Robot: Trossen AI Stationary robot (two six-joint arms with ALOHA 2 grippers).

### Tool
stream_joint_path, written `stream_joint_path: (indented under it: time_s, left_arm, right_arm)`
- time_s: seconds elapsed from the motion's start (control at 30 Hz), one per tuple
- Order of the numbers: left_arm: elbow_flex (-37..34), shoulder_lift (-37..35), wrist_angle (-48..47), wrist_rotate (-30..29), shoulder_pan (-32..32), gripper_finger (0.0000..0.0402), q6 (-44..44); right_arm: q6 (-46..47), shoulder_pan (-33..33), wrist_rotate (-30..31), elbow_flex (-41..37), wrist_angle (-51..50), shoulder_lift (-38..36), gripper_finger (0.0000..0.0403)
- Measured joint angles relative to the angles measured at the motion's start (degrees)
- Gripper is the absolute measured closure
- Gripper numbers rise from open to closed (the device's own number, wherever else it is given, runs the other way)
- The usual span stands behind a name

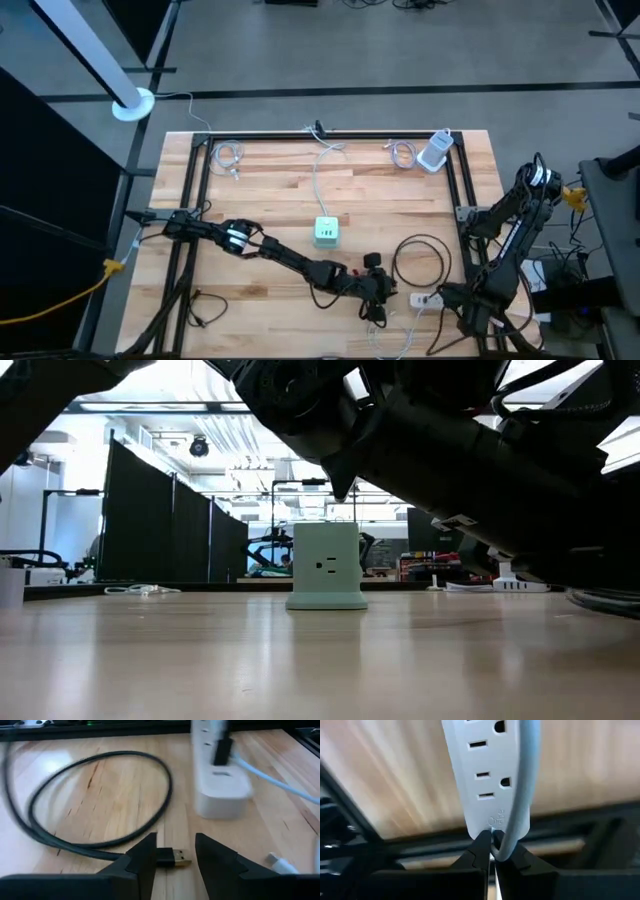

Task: Insert USB
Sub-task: Insert the green charger cable into the pink outlet extension

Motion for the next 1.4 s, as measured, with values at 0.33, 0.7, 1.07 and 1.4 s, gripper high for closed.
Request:
stream_joint_path:
  time_s: [0.33,0.7,1.07,1.4]
  left_arm:
    - [0.0,0.0,2.0,7.6,-0.4,0.0286,0.1]
    - [0.0,0.0,3.2,5.9,-2.1,0.0273,1.2]
    - [0.0,2.6,8.7,5.8,-1.8,0.0136,2.6]
    - [0.0,3.4,13.6,3.5,-1.8,0.0124,5.1]
  right_arm:
    - [-1.9,-0.3,3.7,-0.9,1.4,1.4,0.0403]
    - [-6.5,-1.7,4.1,-0.9,2.8,4.9,0.0403]
    - [-6.6,-1.9,4.9,-1.0,3.2,4.9,0.0403]
    - [-6.8,-2.4,5.0,-1.0,3.3,4.9,0.0403]
